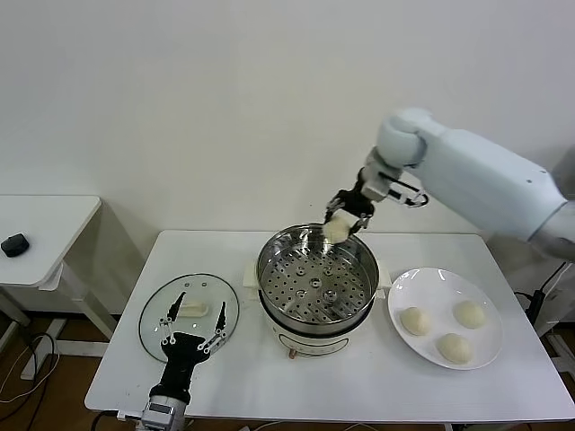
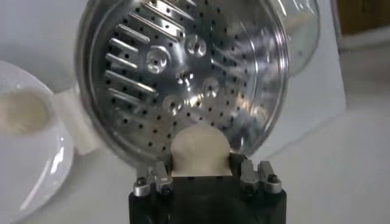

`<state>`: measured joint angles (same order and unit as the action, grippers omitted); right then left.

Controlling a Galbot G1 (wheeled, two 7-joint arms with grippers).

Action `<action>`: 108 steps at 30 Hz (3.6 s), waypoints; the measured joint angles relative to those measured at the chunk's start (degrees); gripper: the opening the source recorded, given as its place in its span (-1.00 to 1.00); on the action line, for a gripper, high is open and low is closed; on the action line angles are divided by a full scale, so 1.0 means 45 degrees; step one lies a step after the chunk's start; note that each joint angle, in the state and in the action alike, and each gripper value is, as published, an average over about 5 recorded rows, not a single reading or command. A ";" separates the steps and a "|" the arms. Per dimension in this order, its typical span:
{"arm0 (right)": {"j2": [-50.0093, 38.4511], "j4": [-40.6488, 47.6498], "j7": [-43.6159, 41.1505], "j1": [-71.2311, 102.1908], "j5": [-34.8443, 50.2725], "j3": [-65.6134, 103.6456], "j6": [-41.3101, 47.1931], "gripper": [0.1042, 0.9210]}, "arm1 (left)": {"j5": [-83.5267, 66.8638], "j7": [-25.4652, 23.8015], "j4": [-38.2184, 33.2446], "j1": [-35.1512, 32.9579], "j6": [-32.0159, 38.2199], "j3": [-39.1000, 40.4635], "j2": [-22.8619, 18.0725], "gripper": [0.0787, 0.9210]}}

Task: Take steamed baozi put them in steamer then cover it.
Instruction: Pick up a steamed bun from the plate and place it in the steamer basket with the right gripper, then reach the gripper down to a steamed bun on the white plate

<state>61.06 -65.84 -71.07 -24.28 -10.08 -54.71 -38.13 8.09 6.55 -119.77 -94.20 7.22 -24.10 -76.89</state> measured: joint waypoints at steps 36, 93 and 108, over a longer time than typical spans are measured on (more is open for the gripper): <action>0.0519 0.0347 -0.0207 0.0840 -0.0363 0.0080 0.0486 0.76 | -0.0113 0.0078 0.0027 0.0085 -0.0014 -0.0072 0.0039 0.77; -0.5388 0.0388 0.1916 0.3996 0.4786 -0.1441 0.8562 0.76 | -0.0075 0.0258 -0.0009 0.0043 -0.0075 0.0110 0.0019 0.77; -0.5407 0.0302 0.2231 0.4281 0.4402 -0.1223 0.8609 0.36 | -0.0079 0.0305 -0.0085 0.0056 -0.0079 0.0049 0.0008 0.77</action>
<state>36.73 -64.48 -61.03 -5.02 9.73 -60.21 0.61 7.73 7.92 -120.15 -93.94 6.86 -23.88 -76.86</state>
